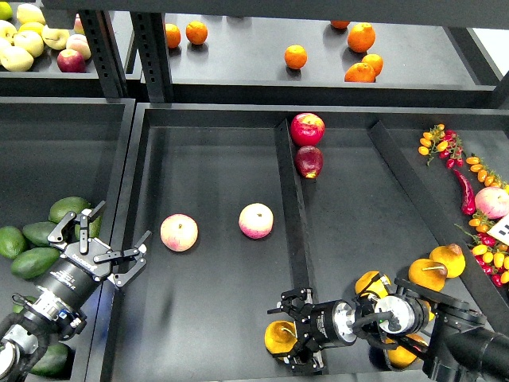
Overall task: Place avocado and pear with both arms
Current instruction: 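Close the right gripper around the yellow-orange pear, then carry the pear with the right gripper into the pear bin and release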
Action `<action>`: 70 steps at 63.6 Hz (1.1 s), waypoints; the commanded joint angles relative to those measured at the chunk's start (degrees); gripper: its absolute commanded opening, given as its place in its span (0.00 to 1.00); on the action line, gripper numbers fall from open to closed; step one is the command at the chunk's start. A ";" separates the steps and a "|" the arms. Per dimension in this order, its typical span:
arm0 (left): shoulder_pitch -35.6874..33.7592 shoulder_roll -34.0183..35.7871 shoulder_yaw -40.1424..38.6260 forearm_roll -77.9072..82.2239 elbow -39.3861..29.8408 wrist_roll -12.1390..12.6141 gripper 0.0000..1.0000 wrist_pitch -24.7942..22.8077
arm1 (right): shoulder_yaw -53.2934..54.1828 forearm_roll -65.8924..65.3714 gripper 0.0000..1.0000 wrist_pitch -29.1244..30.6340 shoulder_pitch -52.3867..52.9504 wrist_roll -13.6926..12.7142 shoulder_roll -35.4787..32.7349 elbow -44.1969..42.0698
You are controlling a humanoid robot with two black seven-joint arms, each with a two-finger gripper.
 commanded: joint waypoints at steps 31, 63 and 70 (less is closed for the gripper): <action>0.48 0.00 0.06 -0.17 -0.44 0.00 1.00 0.00 | 5.44 -0.42 0.15 7.18 -3.53 0.00 -0.43 -0.05; 0.48 0.00 0.06 -0.17 -0.36 0.00 1.00 0.00 | 11.68 -0.24 0.10 7.36 -3.62 0.00 -0.52 2.67; 0.48 0.00 0.06 -0.17 -0.36 0.00 1.00 0.00 | 14.93 -0.24 0.10 7.36 -3.53 0.00 -1.49 3.64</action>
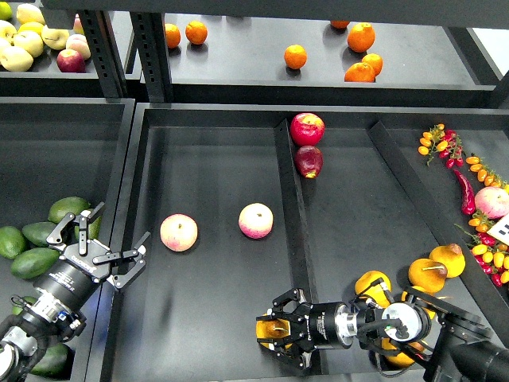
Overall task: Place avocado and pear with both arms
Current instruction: 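Carry the pear with the right gripper into the pear bin and release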
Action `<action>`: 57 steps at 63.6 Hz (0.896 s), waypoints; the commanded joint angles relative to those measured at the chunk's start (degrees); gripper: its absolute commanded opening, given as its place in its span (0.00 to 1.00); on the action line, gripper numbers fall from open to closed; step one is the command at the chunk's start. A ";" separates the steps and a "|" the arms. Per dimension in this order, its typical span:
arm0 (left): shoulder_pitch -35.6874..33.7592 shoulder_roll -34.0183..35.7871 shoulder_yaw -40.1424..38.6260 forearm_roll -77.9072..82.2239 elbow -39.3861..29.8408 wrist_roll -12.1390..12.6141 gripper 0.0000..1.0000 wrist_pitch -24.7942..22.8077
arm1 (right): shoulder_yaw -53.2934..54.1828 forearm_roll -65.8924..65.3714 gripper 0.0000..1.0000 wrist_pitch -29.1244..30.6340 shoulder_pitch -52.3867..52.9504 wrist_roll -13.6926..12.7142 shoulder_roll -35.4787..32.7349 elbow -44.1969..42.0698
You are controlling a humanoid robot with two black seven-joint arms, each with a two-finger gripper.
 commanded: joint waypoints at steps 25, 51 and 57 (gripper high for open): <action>0.00 0.00 0.08 0.00 0.04 0.00 1.00 0.00 | 7.34 0.08 0.10 0.35 -0.85 -0.01 -12.27 5.87; 0.00 0.00 0.08 0.00 0.04 0.00 1.00 0.00 | 7.16 -0.36 0.10 2.81 -7.35 -0.01 -17.37 6.04; 0.00 0.00 0.08 0.00 0.04 0.00 1.00 0.00 | 7.16 -0.53 0.11 2.90 -8.06 -0.01 -17.55 5.69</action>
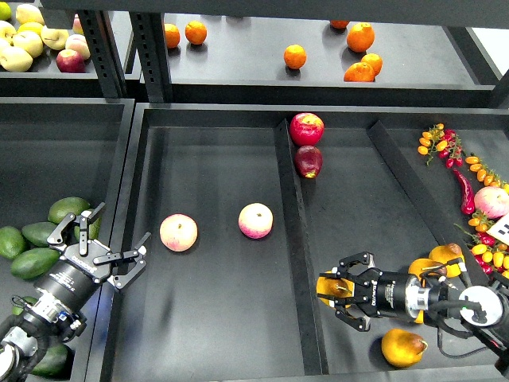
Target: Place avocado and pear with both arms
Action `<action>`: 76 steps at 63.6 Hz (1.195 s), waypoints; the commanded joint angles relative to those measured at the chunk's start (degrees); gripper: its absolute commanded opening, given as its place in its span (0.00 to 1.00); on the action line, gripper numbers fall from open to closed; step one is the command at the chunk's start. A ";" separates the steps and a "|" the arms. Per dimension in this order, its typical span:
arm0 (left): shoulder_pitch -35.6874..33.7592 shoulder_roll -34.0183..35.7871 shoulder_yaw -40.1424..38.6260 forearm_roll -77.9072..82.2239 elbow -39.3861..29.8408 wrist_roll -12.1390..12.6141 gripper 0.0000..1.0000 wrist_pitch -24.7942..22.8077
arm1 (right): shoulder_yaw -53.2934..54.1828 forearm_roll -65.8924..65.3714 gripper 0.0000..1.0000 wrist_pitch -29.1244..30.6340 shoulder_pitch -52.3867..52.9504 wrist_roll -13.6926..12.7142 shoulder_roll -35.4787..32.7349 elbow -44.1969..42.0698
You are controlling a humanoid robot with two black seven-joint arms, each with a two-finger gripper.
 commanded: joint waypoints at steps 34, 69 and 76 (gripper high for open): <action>0.00 0.00 -0.01 0.00 -0.01 0.00 1.00 0.00 | -0.19 -2.48 0.15 1.23 -2.31 0.01 0.44 -5.52; 0.00 0.00 -0.10 0.00 -0.01 0.00 1.00 0.00 | -0.19 -2.57 0.55 2.11 -2.31 0.01 0.70 -7.72; 0.00 0.00 -0.10 0.00 -0.01 0.00 1.00 0.00 | -0.10 -2.57 0.74 2.02 -2.31 0.01 0.70 -7.72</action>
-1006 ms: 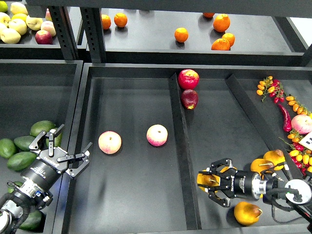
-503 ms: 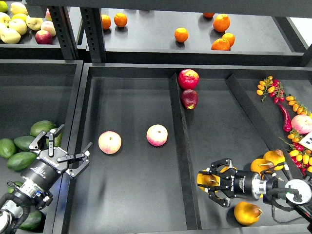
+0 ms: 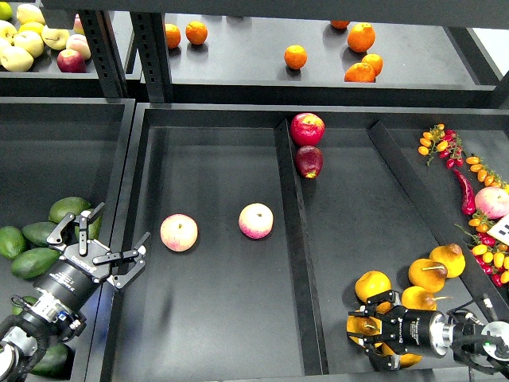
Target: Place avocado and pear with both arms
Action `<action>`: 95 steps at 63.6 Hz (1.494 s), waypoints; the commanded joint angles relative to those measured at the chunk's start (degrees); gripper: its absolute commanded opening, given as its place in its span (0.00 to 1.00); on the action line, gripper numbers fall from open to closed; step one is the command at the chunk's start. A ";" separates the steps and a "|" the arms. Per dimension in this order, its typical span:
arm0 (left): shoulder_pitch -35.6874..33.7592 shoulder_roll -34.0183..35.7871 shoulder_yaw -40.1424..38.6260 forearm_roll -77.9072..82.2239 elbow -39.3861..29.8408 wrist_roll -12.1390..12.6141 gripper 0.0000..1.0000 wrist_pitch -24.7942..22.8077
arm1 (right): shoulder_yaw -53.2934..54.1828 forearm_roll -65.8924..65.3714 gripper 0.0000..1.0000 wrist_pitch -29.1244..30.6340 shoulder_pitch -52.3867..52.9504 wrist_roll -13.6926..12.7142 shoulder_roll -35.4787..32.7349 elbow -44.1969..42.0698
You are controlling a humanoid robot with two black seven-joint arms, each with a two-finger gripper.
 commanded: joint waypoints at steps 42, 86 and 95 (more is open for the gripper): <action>0.00 0.00 0.09 0.00 0.08 0.00 1.00 0.00 | 25.15 1.58 0.99 -1.32 0.81 0.00 13.00 2.55; -6.94 0.00 -3.77 -2.90 2.19 0.00 1.00 0.00 | 53.64 1.57 0.99 -10.55 9.51 0.00 31.29 -1.41; -10.63 0.00 -5.00 -3.52 4.91 0.00 1.00 0.00 | 55.05 1.93 1.00 -10.38 9.51 0.00 31.29 -2.99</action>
